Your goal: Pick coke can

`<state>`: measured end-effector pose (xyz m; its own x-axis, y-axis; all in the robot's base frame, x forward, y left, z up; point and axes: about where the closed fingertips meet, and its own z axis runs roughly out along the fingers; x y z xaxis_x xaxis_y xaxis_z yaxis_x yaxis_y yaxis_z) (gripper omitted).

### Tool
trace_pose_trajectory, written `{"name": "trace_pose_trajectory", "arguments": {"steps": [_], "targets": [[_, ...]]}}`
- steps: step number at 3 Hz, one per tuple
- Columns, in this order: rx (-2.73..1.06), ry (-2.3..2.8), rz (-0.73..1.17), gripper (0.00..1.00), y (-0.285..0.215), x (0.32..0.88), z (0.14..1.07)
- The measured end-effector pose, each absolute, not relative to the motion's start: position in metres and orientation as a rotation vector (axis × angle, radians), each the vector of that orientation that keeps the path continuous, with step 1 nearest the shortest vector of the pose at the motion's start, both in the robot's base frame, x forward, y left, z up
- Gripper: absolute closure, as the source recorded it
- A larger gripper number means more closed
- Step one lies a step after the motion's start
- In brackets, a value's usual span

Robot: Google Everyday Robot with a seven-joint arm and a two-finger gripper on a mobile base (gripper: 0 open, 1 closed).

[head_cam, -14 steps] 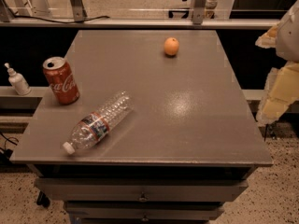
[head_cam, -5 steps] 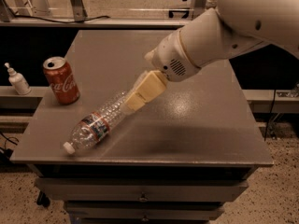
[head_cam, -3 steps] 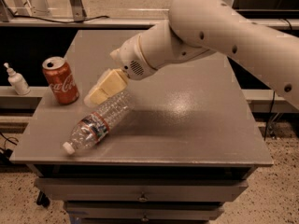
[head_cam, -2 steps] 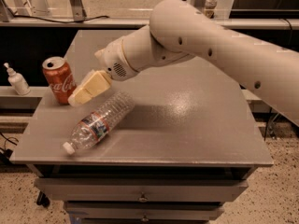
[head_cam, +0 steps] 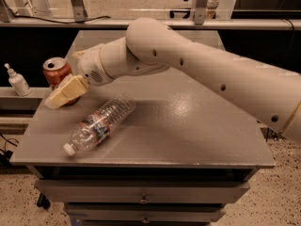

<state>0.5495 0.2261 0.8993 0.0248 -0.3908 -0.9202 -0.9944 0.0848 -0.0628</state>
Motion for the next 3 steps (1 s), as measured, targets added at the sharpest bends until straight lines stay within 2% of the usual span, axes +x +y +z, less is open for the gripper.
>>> {"name": "trace_pose_trajectory", "arguments": {"steps": [1,2,3], "targets": [[-1.421,1.452,0.9,0.0,0.251,0.556,0.898],[-1.405,1.426,0.905,0.19,0.263,0.557,0.894],[-1.394,1.408,0.9,0.43,0.266,0.557,0.894]]}}
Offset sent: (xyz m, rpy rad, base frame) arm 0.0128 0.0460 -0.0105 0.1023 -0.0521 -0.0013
